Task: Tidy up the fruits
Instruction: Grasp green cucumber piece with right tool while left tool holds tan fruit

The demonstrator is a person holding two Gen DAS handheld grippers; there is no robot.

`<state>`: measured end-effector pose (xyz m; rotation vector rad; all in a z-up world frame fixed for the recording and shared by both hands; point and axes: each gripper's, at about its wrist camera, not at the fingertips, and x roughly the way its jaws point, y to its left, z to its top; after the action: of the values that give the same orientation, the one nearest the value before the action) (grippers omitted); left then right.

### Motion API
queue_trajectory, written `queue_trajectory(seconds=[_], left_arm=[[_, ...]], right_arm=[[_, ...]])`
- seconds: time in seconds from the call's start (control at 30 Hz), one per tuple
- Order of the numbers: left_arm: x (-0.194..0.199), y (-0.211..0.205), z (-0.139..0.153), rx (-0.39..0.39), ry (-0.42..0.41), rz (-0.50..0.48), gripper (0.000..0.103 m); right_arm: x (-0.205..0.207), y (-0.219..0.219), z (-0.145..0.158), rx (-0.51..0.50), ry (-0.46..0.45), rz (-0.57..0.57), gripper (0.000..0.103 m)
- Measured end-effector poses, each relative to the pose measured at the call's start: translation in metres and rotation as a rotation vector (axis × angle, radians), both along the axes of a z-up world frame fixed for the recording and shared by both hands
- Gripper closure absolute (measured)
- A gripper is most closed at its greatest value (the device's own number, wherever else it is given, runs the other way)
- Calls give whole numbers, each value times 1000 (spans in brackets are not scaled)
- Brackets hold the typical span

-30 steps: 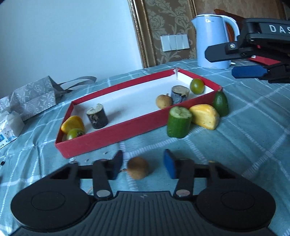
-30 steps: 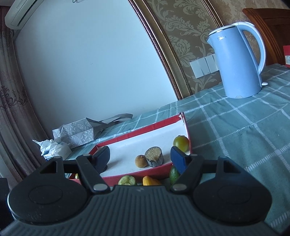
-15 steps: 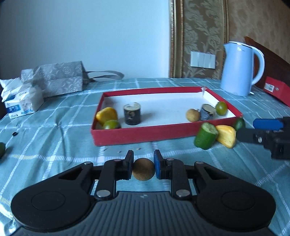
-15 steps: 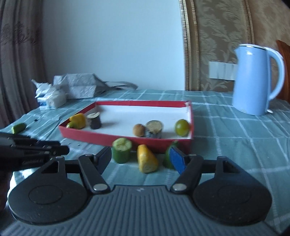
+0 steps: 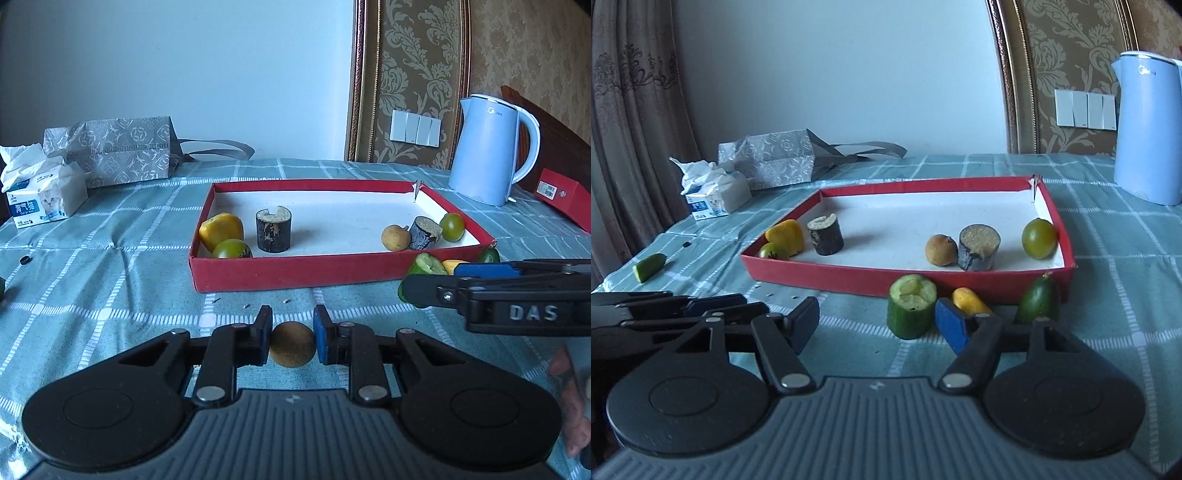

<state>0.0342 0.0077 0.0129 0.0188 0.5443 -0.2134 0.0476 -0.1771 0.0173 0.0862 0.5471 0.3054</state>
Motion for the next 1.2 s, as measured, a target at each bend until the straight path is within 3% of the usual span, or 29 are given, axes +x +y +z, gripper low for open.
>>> queue_trajectory(seconds=[0.17, 0.3, 0.47, 0.6, 1.2], left_arm=[[0, 0, -1, -9, 4, -9, 80], [0, 0, -1, -10, 5, -12, 80], [1, 1, -2, -16, 10, 1, 80], [2, 1, -3, -8, 14, 7, 80], [1, 0, 1, 41, -1, 55, 80]], right_arm=[[18, 4, -6, -26, 28, -37, 37], [25, 7, -9, -49, 44, -53, 52], [27, 7, -12, -60, 46, -62, 59], [27, 5, -12, -69, 44, -80, 72], [0, 3, -7, -32, 6, -62, 72]])
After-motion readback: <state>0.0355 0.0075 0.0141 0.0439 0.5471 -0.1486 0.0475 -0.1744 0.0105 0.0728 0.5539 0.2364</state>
